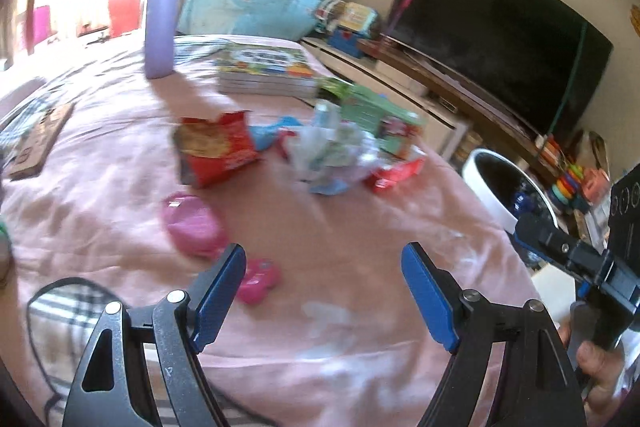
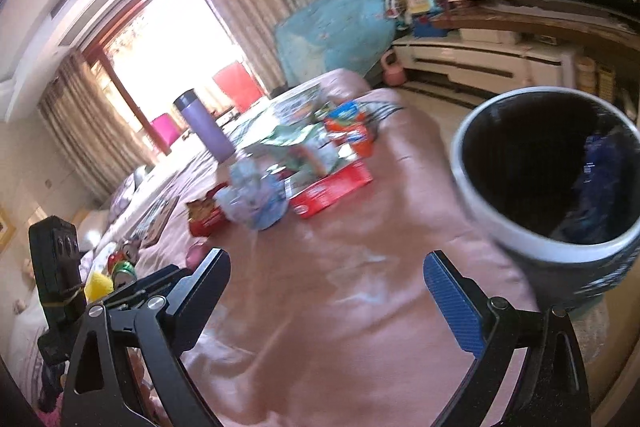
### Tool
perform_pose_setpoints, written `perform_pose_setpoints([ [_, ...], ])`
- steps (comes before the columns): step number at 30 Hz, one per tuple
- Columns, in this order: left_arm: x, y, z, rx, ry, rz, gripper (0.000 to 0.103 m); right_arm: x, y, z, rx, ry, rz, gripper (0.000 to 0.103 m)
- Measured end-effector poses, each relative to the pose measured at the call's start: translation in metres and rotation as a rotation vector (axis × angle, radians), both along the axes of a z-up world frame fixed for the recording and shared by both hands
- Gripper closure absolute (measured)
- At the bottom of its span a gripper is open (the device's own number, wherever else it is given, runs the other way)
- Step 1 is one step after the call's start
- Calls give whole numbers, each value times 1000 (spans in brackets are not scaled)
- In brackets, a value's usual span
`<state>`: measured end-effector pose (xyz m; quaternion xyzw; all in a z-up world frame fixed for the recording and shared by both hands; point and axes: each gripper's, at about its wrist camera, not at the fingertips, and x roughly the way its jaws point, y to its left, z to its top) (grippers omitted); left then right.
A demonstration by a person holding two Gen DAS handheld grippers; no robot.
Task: Collect trash
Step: 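Grasp the red chip bag with left tool while right tool grasps crumpled tissue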
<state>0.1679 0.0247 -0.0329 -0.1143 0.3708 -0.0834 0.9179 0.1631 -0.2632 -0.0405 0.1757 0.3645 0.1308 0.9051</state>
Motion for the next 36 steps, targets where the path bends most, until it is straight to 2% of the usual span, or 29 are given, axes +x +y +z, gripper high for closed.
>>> perform_pose_setpoints([
  [10, -16, 37, 2, -22, 14, 100, 23, 16, 49, -3, 1, 2, 79, 5],
  [16, 6, 52, 5, -5, 25, 127, 23, 28, 68, -5, -2, -3, 114, 6],
  [18, 20, 55, 3, -2, 24, 127, 25, 33, 71, -6, -4, -3, 116, 9],
  [23, 47, 63, -4, -27, 27, 129, 27, 52, 77, -9, 12, 14, 116, 26],
  [26, 67, 61, -13, -28, 52, 114, 34, 64, 82, -13, 17, 25, 114, 31],
  [29, 87, 62, -23, -48, 84, 103, 44, 76, 84, -19, 28, 43, 118, 32],
  [31, 98, 64, -29, -76, 106, 98, 63, 85, 84, -25, 55, 64, 117, 32],
  [33, 107, 65, -35, -99, 121, 87, 76, 92, 82, -30, 78, 77, 115, 34],
  [34, 109, 65, -36, -103, 123, 81, 79, 96, 82, -32, 84, 83, 116, 43],
  [35, 110, 64, -37, -105, 123, 73, 81, 98, 82, -34, 88, 89, 120, 57],
  [36, 111, 62, -38, -96, 120, 62, 88, 100, 82, -36, 92, 97, 127, 65],
])
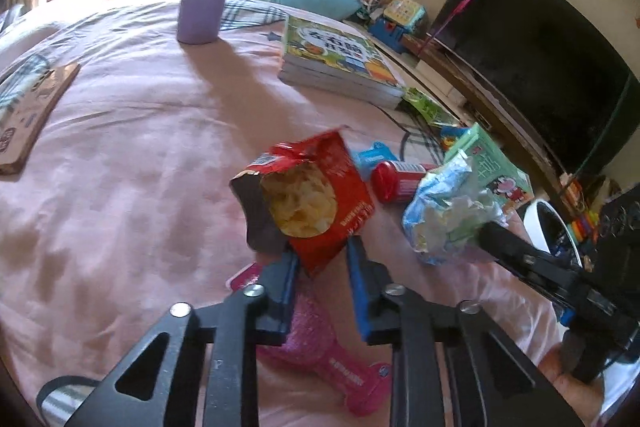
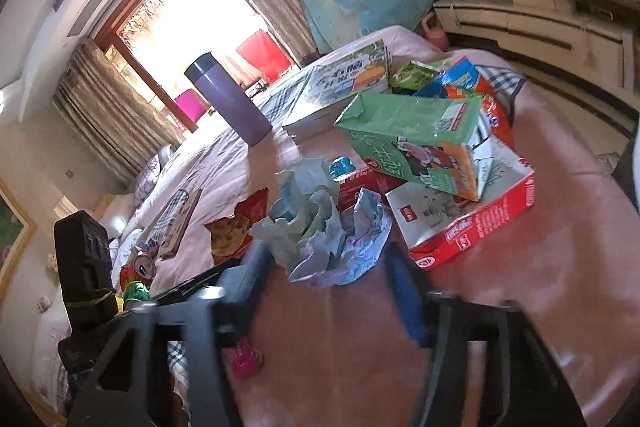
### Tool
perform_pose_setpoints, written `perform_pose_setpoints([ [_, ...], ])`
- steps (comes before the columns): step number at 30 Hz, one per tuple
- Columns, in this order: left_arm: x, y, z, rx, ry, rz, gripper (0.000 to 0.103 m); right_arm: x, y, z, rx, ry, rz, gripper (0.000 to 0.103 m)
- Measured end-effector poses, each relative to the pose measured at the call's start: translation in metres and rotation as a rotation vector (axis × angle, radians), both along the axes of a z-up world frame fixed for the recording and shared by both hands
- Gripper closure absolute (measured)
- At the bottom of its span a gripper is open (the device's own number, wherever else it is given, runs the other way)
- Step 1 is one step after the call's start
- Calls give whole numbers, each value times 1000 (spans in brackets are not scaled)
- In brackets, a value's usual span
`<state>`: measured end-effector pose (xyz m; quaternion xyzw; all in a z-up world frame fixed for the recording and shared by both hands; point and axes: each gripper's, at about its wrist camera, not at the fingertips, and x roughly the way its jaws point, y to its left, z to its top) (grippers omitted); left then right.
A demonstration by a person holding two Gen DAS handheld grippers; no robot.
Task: Collect trash
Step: 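Grasp the red chip bag with left tool while right tool grasps crumpled tissue, then carry both items over the bin and open both tools to drop them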
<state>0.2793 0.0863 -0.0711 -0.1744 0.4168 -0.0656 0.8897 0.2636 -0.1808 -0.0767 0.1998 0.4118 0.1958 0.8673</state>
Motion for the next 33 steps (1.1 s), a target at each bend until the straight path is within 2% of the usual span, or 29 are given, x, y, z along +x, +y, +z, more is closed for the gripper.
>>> perform_pose_setpoints([
  [1, 1, -2, 0, 10, -4, -9, 96, 2, 0, -2, 3, 9, 6, 83],
  [2, -2, -4, 1, 17, -9, -14, 98, 3, 0, -3, 1, 14, 8, 90],
  [7, -16, -10, 11, 21, -48, -27, 103, -13, -3, 4, -15, -25, 21, 95],
  [15, -56, -28, 32, 14, -129, -72, 103, -58, -26, 31, -25, -101, 16, 96],
  [21, -77, -58, 46, 26, -172, -163, 103, -86, -59, 44, -30, -135, -48, 96],
  [33, -82, -117, 59, 57, -214, -317, 103, -124, -137, 54, -41, -159, -216, 96],
])
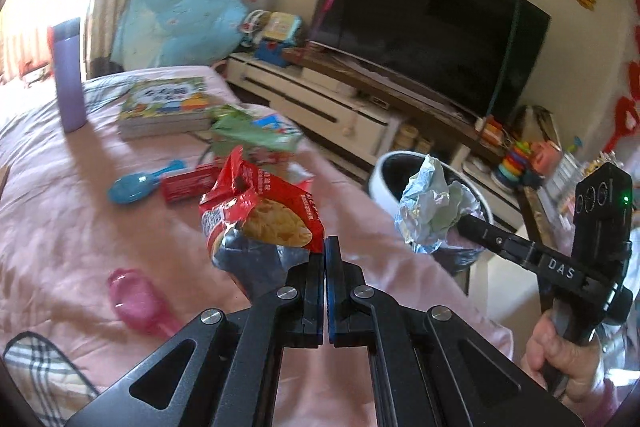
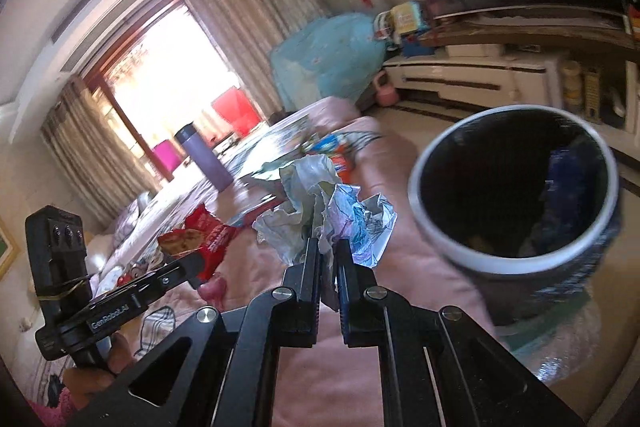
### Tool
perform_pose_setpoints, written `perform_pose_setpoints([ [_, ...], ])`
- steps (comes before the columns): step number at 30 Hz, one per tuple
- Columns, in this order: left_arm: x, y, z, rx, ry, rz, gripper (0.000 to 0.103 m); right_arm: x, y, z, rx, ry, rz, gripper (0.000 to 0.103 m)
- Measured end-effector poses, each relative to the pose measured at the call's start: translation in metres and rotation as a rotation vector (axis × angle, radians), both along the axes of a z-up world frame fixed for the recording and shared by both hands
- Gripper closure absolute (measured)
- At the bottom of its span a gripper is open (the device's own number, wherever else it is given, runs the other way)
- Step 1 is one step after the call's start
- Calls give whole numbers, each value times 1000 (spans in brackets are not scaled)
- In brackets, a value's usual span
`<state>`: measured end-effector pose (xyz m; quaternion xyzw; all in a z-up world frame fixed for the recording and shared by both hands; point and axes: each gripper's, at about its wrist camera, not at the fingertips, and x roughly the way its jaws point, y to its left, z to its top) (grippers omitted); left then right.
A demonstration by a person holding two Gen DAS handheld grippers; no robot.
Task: Collect trash
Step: 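Carry both items over the bin and open both tools to drop them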
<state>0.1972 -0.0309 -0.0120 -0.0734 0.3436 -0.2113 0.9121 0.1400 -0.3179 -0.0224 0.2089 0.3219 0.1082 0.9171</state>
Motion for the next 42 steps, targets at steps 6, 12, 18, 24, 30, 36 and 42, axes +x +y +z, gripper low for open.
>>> perform_pose_setpoints([
  [6, 13, -30, -1, 11, 1, -72, 103, -6, -34, 3, 4, -7, -79, 96],
  [12, 31, -59, -3, 24, 9, -128, 103, -9, -60, 2, -3, -5, -135, 96],
  [18, 52, -83, -5, 30, 21, -168, 103, -10, -78, -1, -16, 2, -173, 96],
  [24, 74, -112, -6, 36, 22, -203, 103, -6, -94, -2, -43, 11, -210, 96],
  [30, 95, -138, -8, 45, 24, -234, 103, -4, -101, -2, -65, 22, -229, 96],
  [36, 115, -151, -14, 51, 44, -242, 103, 1, -108, -4, -78, 36, -235, 96],
  [42, 135, -162, -23, 48, 75, -247, 103, 9, -114, -8, -75, 57, -235, 95],
])
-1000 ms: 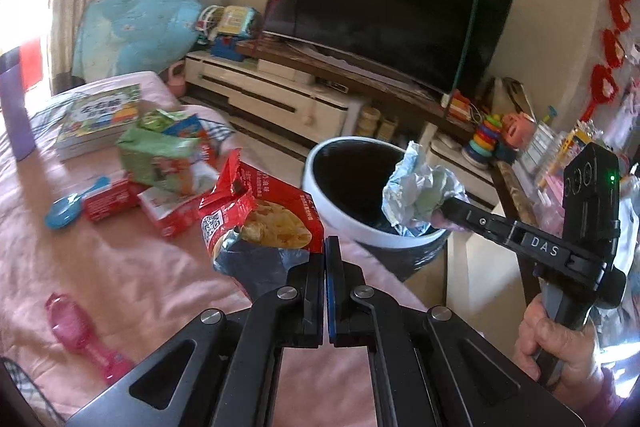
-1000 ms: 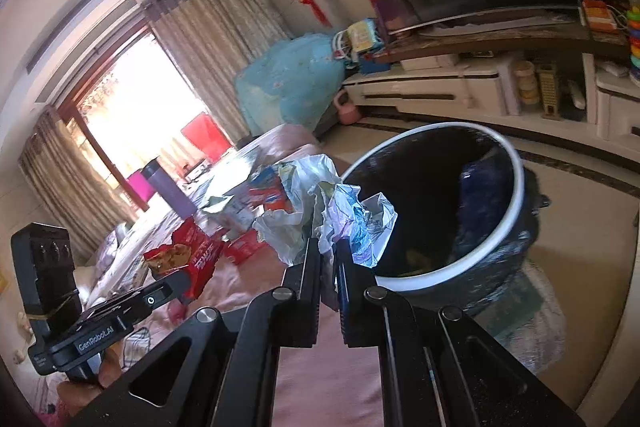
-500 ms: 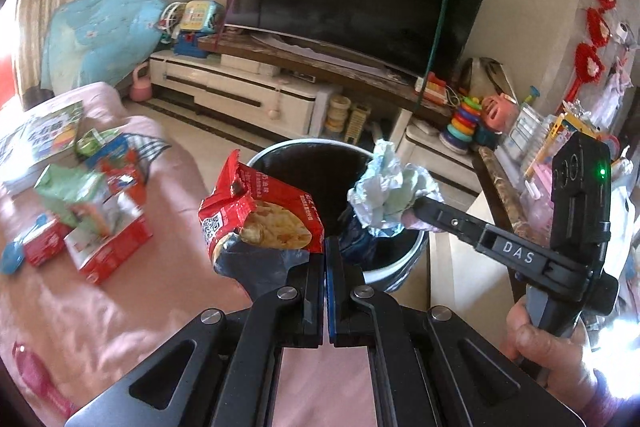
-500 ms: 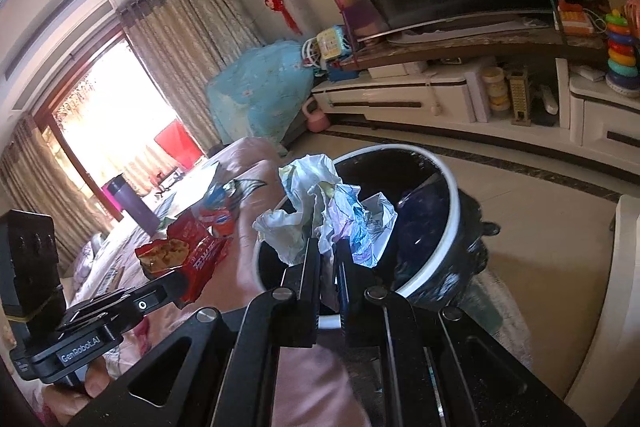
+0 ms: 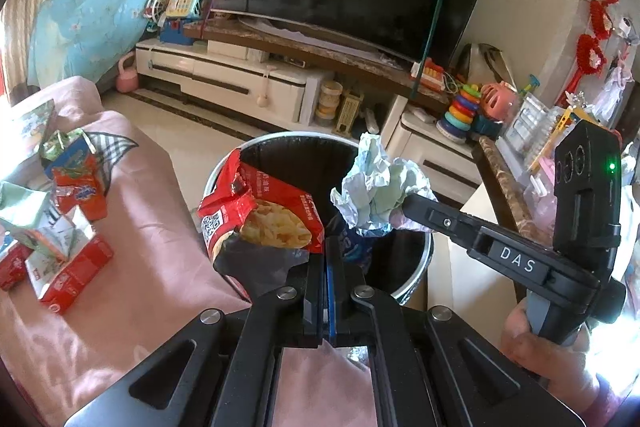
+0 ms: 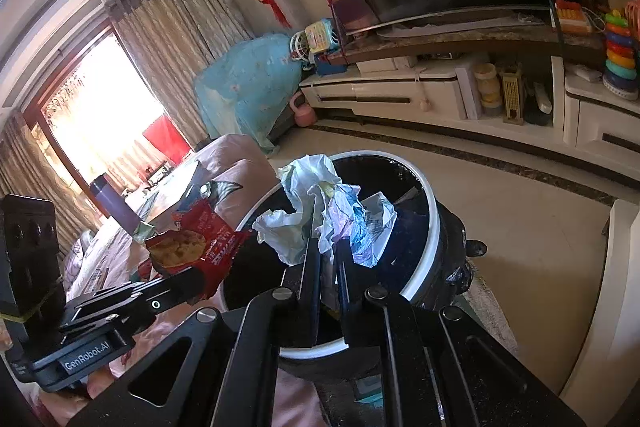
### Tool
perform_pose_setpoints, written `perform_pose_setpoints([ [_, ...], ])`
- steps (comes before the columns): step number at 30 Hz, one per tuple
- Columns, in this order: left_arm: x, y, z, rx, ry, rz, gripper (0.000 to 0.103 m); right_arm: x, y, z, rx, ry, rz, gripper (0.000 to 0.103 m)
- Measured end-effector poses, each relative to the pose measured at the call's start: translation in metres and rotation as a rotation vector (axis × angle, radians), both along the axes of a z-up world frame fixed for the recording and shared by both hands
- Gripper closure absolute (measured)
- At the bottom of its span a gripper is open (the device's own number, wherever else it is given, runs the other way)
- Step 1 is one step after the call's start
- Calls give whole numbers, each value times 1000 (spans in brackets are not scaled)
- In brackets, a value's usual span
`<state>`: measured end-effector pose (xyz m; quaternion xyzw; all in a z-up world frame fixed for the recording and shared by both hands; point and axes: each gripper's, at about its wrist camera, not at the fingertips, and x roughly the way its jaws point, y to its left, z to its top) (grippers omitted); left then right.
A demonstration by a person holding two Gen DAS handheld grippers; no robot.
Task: Collect trash
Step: 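Carry both items over the bin and open both tools to drop them, then grasp the pink brush with left tool while right tool grasps green juice box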
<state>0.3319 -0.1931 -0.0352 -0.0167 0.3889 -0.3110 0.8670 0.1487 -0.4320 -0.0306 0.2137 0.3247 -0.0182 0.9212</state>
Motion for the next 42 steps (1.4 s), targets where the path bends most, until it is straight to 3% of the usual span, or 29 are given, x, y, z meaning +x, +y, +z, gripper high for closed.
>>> perform_pose_setpoints([
  [3, 6, -4, -6, -7, 22, 1, 101, 5, -3, -2, -1, 13, -1, 92],
  [5, 8, -3, -7, -8, 32, 9, 89, 8, -4, -4, 2, 27, 6, 88],
  [7, 6, 0, -6, -4, 27, 35, 53, 10, -4, -7, 5, 44, 11, 75],
  [9, 0, 5, -5, -5, 8, 63, 44, 8, -4, -8, 7, 43, 13, 63],
  [11, -5, 8, -6, -4, 16, 69, 44, 6, -2, -7, 13, 37, 13, 51],
  [13, -12, 12, -7, -6, 22, 79, 43, 2, -1, -6, 15, 29, 10, 48],
  [17, -26, 30, -7, -8, 24, 117, 40, -4, 4, -1, 23, 3, 10, 27],
  [19, -34, 42, -9, -9, 28, 142, 40, -8, 9, 3, 21, -14, 9, 24],
  [28, -76, 102, -8, -10, 42, 258, 40, -10, 52, 11, 31, -40, 76, 18],
  [42, -141, 198, 0, -26, 69, 462, 39, 9, 135, -2, 18, -2, 256, 18],
])
